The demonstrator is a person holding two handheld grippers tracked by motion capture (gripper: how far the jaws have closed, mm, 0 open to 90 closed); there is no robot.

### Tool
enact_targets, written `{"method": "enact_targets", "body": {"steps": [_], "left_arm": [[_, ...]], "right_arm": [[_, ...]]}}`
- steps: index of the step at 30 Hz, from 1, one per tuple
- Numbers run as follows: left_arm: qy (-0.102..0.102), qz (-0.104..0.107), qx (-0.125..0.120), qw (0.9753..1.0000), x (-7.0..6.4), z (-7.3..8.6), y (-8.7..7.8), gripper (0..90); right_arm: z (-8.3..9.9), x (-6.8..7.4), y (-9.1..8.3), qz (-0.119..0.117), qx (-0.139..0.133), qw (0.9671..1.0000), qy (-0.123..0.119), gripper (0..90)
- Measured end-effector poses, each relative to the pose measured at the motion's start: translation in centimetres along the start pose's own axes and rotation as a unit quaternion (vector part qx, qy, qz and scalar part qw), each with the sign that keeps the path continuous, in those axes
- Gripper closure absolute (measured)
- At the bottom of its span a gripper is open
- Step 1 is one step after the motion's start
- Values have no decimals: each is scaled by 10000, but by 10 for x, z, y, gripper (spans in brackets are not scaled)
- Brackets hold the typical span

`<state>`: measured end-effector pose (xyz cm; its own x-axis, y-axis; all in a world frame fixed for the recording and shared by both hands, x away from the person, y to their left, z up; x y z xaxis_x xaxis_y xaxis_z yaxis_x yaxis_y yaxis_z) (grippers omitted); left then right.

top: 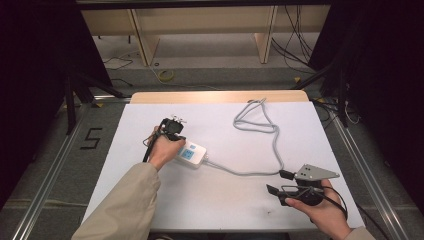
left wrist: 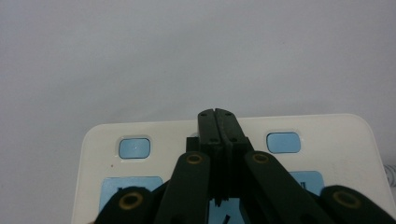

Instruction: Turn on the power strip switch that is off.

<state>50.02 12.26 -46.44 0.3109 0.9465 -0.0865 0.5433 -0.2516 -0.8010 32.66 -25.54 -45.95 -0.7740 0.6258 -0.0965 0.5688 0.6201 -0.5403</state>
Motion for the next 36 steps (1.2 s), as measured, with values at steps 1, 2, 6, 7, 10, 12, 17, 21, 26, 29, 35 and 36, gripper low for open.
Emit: {"method": "enact_targets", "body": {"steps": [1, 2, 6, 7, 10, 12, 17, 21, 26, 29, 35, 36], "left_arm": [[1, -9, 17, 10000, 0, 0, 0, 899], [-54, 42, 5, 10000, -1, 0, 1, 899], [43, 32, 48, 10000, -8, -1, 2, 899], [130, -57, 53, 9999, -10, -2, 3, 899], [94, -32, 44, 9999, -10, -2, 3, 899], [-18, 25, 21, 10000, -8, -2, 3, 900], [-14, -44, -6, 10000, -3, -4, 2, 900], [-11, -59, -15, 10000, -4, -4, 2, 900], [50, -189, 1, 9998, -1, -4, 1, 900], [-11, -119, 11, 9999, 1, -4, 1, 900], [30, -134, 31, 9999, 0, -3, 2, 900], [38, -133, 36, 9999, 0, -4, 2, 900]], "right_arm": [[0, 0, 0, -1, 1, 10000, 3, 296], [0, 0, 0, -5, 5, 10000, 0, 296], [0, 1, 0, -7, 20, 10000, -3, 296], [0, 1, 0, -2, 8, 10000, -2, 296], [0, 1, -1, 4, 5, 10000, -2, 296], [0, 0, -1, 5, 3, 10000, 3, 296], [0, 0, -1, -6, 3, 10000, -2, 296], [0, 1, 0, -8, 6, 10000, -10, 296], [0, 1, -1, 1, 7, 10000, -7, 296], [0, 1, -1, -6, 2, 10000, -1, 296], [0, 1, -1, -2, 5, 10000, -16, 296], [0, 1, -1, 1, 6, 10000, -17, 296]]}}
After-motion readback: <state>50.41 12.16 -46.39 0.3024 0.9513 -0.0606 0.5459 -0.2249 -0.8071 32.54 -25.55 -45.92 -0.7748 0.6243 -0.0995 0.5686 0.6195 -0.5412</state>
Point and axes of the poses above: each handheld gripper's, and its own axes: y roughly forward along the jaws, z roughly out of its underside, x roughly to its left, the point moved 2 cm from there along y, roughly forward along the jaws, and after that the axes turned 12 degrees about -y, right-handed, at the moved point
